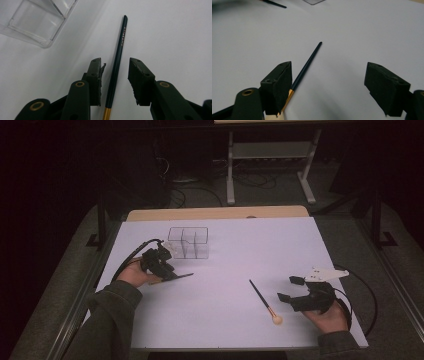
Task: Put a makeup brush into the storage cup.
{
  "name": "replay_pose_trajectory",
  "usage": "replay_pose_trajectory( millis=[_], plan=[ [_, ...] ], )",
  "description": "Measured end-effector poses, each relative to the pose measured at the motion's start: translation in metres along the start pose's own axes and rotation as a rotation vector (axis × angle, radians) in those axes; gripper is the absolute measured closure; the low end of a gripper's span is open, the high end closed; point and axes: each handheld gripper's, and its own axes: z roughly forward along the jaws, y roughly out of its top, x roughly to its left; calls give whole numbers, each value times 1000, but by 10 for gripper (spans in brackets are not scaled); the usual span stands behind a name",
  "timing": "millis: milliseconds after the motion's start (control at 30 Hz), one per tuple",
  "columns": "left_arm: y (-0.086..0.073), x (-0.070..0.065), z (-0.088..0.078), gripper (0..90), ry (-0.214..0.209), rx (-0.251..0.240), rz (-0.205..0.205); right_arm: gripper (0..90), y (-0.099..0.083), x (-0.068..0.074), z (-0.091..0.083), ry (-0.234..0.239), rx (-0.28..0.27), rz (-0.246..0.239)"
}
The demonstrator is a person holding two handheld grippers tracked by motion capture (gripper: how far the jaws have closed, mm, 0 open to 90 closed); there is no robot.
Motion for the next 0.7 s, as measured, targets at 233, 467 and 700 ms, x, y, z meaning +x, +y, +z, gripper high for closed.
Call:
replay_pose_trajectory(
  millis=[233, 467, 700],
  plan=[
    [-2, 3, 6, 668, -8, 33, -3, 213, 0, 1, -1, 5, 3, 4],
    [-3, 4, 10, 697, -9, 56, -7, 213, -1, 1, -2, 6, 5, 5],
    [-3, 4, 12, 725, -8, 67, 0, 213, -1, 2, -2, 6, 4, 4]
  ],
)
